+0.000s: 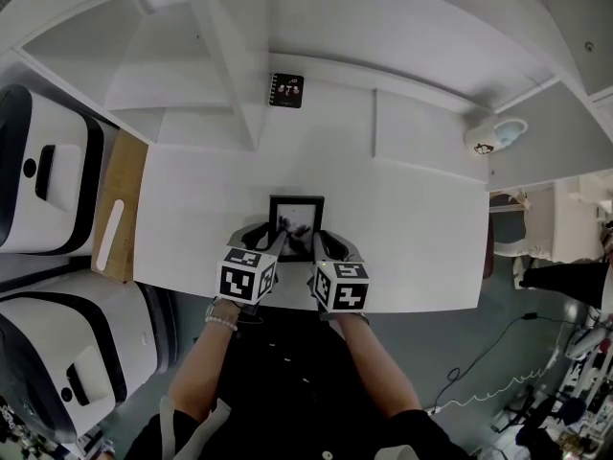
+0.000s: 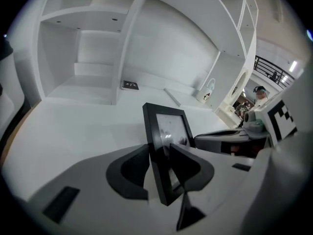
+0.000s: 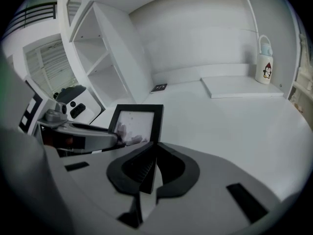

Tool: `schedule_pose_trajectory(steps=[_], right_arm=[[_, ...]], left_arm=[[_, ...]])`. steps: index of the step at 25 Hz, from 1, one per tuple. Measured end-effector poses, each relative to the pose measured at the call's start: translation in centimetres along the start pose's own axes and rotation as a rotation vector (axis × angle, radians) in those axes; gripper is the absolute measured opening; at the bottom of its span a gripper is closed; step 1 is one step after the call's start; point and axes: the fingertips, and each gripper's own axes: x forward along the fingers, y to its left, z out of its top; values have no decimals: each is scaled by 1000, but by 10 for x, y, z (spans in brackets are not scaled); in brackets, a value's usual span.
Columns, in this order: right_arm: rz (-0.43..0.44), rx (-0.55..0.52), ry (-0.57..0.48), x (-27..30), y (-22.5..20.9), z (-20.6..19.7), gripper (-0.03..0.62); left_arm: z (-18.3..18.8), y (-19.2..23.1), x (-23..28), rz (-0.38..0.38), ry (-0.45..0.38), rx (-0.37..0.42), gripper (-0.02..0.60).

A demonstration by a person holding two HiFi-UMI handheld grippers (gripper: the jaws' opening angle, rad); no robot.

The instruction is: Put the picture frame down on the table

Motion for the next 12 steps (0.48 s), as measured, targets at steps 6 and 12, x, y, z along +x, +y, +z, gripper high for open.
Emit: schedule_pose_trajectory(steps=[6, 12], right_arm=[[-16, -24, 46, 19, -4, -9, 2], [-10, -38, 48, 23, -3, -8, 2]], left_arm=[[4, 0, 17, -48, 56, -9, 132], [3, 7, 27, -53, 96, -36, 133]])
